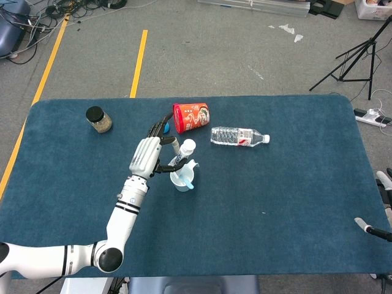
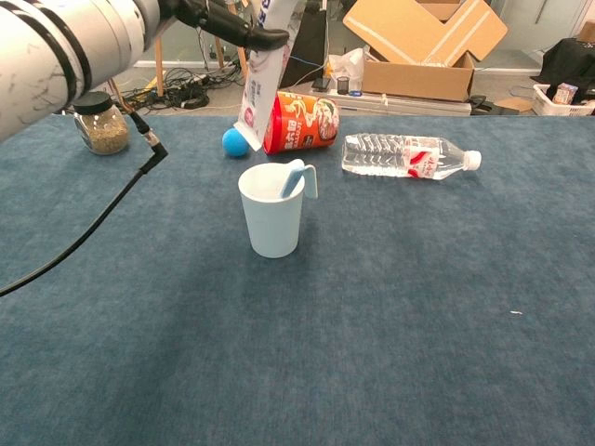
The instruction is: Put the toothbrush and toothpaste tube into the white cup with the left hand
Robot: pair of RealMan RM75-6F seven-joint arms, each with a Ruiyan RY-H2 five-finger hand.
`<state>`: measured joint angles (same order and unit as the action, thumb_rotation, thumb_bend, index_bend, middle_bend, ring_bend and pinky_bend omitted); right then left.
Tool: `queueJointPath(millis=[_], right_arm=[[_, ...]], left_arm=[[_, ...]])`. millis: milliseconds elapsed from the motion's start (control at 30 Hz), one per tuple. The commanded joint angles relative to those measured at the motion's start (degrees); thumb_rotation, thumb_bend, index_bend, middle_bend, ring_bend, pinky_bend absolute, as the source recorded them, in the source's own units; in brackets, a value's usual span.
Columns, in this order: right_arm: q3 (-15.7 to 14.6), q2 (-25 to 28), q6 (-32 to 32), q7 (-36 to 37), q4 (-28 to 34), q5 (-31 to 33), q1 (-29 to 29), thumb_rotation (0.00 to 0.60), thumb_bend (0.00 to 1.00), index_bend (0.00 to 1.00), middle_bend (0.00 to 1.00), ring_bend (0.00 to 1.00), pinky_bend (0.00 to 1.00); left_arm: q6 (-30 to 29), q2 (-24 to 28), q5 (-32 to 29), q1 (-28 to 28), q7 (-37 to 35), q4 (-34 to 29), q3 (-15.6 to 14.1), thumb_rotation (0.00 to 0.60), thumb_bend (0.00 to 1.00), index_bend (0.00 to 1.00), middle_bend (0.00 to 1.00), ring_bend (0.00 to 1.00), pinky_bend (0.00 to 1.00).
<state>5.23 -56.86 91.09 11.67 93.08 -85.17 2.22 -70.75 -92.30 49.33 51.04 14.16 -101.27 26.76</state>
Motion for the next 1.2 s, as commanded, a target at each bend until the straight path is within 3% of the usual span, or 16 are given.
queueJointPath(millis=[33,567,1200], right_arm=[[-0.03,0.07,-0.03,0.26,-0.09,-0.05,0.00,0.600,0.00,0.00,0.00,0.00,0.36],[0.11,0.70,0.15,2.68,-0.67,0.18,0.25,0.600,0.00,0.00,0.00,0.00,0.36],[0.18,0.90,0.07,3.56,-0.98,0.36,0.31,0.600,0.00,0.00,0.00,0.00,0.36]], left_arm=[[0.59,-1.67,-0.77,1.11,-0.25,2.18,0.52,0.600,0.30,0.61,0.01,0.00,0.00],[4.06,-7.95,-1.56,4.01,-2.77,12.05,0.54,0.600,0.30,0.61,0.01,0.00,0.00],[6.96,-11.37,-0.90,3.76,-5.54,17.49,-0.60,0.600,0.30,0.61,0.01,0.00,0.00]])
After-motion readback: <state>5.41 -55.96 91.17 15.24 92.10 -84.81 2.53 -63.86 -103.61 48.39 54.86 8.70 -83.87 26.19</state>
